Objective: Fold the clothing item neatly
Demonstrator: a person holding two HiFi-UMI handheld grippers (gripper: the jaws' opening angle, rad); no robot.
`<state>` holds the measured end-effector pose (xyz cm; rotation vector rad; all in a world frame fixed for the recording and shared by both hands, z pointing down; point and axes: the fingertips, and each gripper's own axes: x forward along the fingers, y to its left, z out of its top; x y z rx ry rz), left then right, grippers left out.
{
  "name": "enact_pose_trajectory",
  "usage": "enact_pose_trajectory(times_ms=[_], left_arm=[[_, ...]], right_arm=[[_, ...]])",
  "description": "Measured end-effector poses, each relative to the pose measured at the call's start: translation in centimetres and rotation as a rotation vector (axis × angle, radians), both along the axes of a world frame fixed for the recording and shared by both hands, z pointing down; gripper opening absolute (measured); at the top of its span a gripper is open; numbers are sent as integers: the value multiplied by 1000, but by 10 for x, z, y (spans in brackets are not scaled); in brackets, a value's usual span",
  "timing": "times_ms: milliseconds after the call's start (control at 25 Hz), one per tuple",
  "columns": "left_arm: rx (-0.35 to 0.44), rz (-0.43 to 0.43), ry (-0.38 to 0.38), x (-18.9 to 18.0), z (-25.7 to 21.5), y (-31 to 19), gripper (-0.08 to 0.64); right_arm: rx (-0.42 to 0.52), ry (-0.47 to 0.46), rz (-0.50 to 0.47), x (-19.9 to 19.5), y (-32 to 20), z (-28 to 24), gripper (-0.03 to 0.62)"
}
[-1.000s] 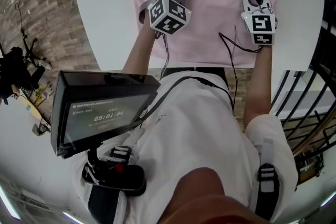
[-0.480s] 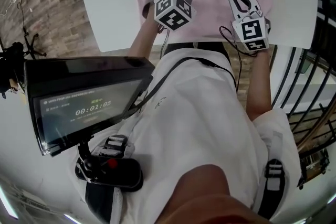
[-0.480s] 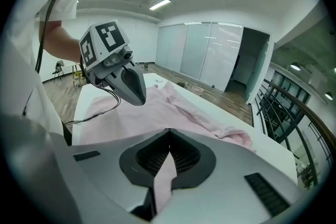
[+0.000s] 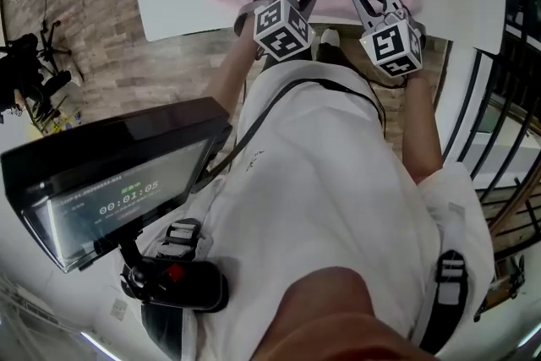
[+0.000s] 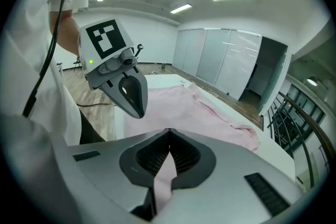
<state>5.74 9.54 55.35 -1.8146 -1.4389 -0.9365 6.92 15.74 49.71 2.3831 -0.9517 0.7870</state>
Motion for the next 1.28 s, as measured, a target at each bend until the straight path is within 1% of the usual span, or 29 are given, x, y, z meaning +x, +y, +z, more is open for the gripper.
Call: enact_pose_trajectory(times_ms=[120, 320, 480, 640, 760, 840, 920, 1080, 1160, 1280], left_arm=[[18, -26, -22, -22, 21, -23, 3], [26, -74, -55, -60, 36, -36, 3], [44, -48, -57, -83, 44, -39, 3], [41, 10, -58, -103, 46, -22, 3], [47, 77, -76, -94, 59, -38, 3], [45, 115, -97, -73, 71, -63, 3], [42, 137, -94, -55, 78, -77, 3], [23, 151, -60, -56, 69, -65, 3], [23, 152, -39, -57, 65, -62, 3], [41, 160, -7, -51, 65, -63, 3]], right_arm=[[-24, -8, -48, -16, -19, 15, 3], [-22, -57, -80, -57, -30, 29, 3], [-29, -82, -85, -79, -37, 43, 3], [-41, -106, -46, -98, -26, 51, 3], [-58, -154, -7, -91, -40, 71, 3], [-56, -201, 21, -73, -63, 87, 3], [-59, -215, 39, -59, -75, 95, 3], [-50, -197, 113, -66, -61, 85, 3], [-63, -194, 150, -72, -50, 83, 3], [-98, -199, 181, -76, -37, 88, 3]])
